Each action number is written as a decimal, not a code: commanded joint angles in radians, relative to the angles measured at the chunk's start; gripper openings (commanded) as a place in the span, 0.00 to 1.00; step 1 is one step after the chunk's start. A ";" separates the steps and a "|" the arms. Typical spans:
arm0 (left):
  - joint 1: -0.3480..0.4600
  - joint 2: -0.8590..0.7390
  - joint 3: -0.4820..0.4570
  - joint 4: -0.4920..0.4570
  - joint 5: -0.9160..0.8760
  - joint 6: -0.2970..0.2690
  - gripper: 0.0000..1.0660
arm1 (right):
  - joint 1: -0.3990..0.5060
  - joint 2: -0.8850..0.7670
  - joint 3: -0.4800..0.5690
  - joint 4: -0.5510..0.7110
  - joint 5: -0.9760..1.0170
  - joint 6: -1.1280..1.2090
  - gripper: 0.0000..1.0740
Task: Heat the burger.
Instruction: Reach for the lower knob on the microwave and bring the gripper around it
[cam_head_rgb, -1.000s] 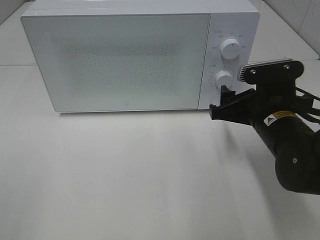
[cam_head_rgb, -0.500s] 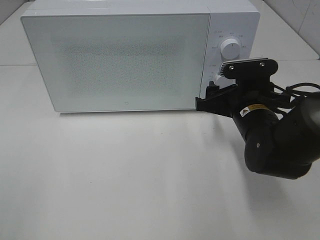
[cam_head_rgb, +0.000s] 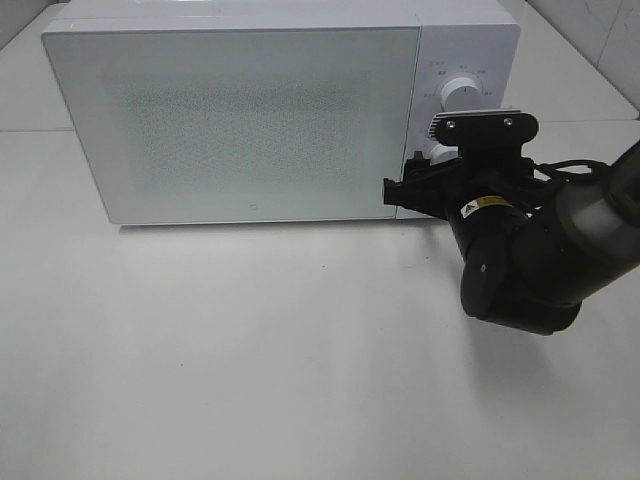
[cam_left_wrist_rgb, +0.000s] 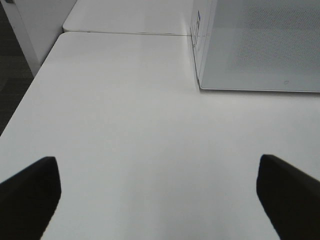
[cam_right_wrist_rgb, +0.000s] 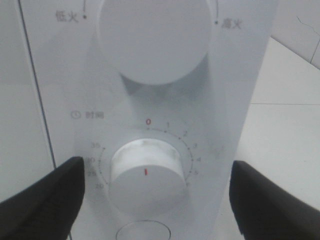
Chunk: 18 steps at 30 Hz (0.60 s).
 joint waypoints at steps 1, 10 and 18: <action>0.003 -0.017 0.003 0.002 -0.007 0.002 0.94 | -0.004 0.005 -0.017 -0.010 -0.083 0.004 0.71; 0.003 -0.017 0.003 0.004 -0.006 0.002 0.94 | -0.016 0.033 -0.057 -0.039 -0.073 0.012 0.71; 0.003 -0.017 0.003 0.006 -0.006 0.002 0.94 | -0.016 0.033 -0.056 -0.039 -0.070 0.014 0.71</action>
